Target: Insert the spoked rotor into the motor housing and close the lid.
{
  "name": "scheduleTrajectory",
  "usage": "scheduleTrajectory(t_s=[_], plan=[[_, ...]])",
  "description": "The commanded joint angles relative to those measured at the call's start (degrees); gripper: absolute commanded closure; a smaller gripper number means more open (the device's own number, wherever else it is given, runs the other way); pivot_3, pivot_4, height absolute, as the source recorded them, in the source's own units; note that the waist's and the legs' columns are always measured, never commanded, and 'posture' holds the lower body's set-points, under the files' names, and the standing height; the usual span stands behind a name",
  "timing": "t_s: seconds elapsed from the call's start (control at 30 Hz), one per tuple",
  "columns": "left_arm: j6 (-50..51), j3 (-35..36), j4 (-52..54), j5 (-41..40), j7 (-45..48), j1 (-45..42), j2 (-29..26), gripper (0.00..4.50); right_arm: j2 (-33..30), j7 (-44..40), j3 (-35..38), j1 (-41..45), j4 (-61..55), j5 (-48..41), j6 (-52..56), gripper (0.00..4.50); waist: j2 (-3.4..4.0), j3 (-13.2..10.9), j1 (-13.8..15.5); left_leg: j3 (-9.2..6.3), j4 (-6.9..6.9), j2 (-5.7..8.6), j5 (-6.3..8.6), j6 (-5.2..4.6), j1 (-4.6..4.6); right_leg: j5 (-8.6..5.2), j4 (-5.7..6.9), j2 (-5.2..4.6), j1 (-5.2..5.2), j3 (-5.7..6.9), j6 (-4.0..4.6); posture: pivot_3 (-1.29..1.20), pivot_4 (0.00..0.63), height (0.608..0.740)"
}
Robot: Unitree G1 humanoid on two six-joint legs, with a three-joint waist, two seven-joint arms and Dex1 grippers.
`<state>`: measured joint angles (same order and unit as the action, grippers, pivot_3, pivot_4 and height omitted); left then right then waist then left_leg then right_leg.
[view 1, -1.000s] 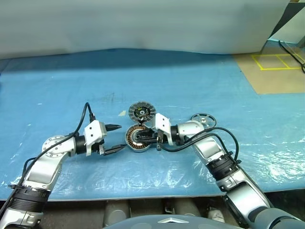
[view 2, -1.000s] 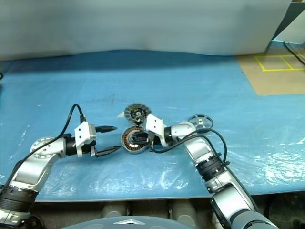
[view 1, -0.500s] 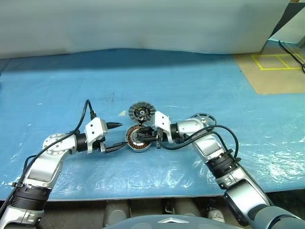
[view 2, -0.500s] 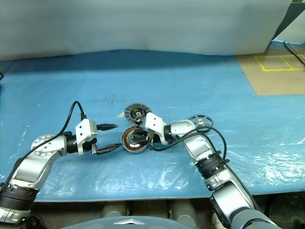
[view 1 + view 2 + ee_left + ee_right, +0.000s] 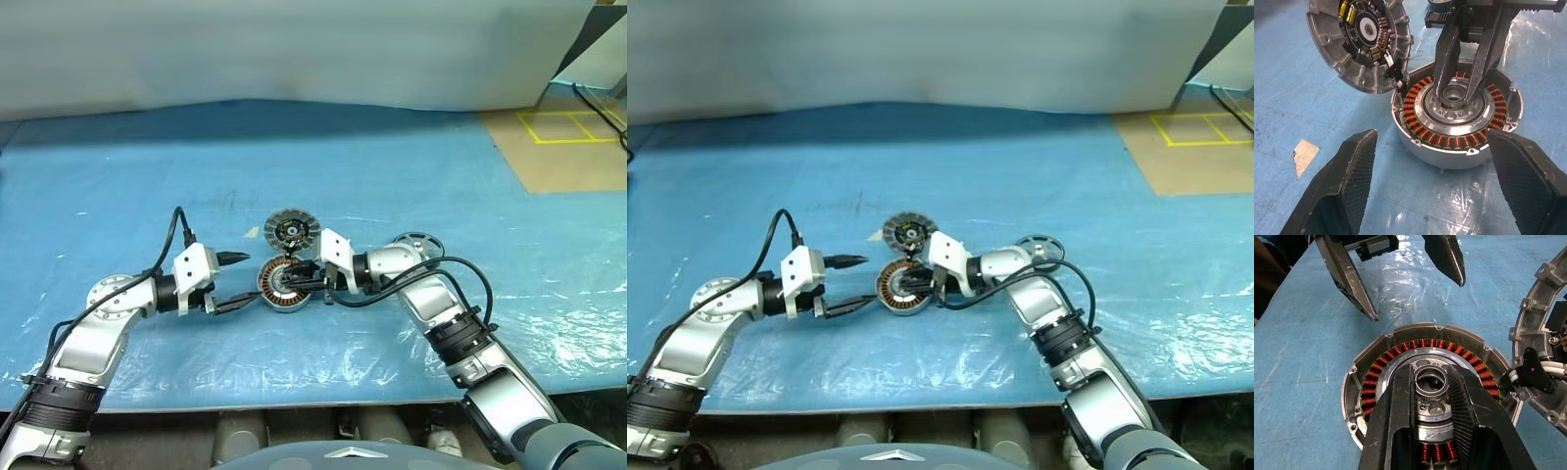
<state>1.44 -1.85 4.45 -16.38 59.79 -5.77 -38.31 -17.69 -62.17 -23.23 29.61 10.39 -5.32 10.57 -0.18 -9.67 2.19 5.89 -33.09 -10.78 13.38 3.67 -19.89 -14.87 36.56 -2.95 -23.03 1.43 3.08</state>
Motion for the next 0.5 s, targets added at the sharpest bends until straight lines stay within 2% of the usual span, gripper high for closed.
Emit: scheduleTrajectory(t_s=[0.03,0.5], plan=[[-1.51,1.03,0.38,-0.1,0.23,-0.11,-0.4,0.77,-0.21,-0.03,0.39,0.4,-1.62,-0.06,-0.71,3.88,0.0,0.0,0.01,0.0,0.0,0.0,0.0,0.0,0.0,0.0,0.0,0.0,0.0,0.0,0.0,0.0,0.15,0.74],[-2.54,1.08,-0.71,0.18,0.23,-0.05,-0.45,0.77,0.86,0.11,0.02,0.78,-1.07,0.49,-1.33,3.88,0.0,0.0,-0.01,0.0,0.0,0.0,-0.02,-0.02,0.0,0.0,0.01,0.0,0.0,0.0,0.0,0.0,0.15,0.74]])
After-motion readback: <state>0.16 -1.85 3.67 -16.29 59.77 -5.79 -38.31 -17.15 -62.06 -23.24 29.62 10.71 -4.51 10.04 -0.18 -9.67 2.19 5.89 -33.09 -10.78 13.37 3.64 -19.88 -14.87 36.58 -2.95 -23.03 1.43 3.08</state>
